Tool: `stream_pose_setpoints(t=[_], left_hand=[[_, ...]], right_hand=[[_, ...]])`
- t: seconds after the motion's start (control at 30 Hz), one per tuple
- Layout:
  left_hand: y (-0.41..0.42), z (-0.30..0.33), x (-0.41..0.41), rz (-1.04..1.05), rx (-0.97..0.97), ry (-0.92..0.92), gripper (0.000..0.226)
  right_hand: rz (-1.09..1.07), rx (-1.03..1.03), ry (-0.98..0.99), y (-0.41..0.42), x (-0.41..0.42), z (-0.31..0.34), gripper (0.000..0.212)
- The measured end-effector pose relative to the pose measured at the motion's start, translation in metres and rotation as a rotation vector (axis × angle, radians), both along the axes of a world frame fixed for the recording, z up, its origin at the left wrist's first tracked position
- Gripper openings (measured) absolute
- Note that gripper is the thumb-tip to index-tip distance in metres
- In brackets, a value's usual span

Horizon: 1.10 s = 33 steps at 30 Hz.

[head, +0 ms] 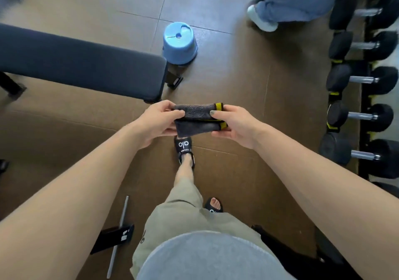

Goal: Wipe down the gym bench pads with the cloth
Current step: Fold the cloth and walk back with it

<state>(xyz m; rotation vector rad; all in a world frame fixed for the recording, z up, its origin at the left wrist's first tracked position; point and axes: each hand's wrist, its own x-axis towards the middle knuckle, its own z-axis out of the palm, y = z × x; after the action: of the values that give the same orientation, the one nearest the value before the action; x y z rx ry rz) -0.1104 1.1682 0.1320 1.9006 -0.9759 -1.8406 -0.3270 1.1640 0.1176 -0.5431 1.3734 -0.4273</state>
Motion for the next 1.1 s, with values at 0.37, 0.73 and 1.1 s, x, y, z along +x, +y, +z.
stream_pose_setpoints(t=[0.37, 0.73, 1.1], left_hand=[[-0.289, -0.044, 0.016, 0.111, 0.026, -0.04, 0.022], [-0.493, -0.141, -0.019, 0.427, 0.033, -0.105, 0.013], [-0.63, -0.437, 0.012, 0.521, -0.026, -0.333, 0.02]], right_hand=[[-0.023, -0.042, 0.059, -0.302, 0.019, -0.035, 0.016], [0.195, -0.086, 0.138, -0.558, 0.012, -0.149, 0.029], [0.447, -0.327, 0.313, -0.715, 0.064, -0.451, 0.022]])
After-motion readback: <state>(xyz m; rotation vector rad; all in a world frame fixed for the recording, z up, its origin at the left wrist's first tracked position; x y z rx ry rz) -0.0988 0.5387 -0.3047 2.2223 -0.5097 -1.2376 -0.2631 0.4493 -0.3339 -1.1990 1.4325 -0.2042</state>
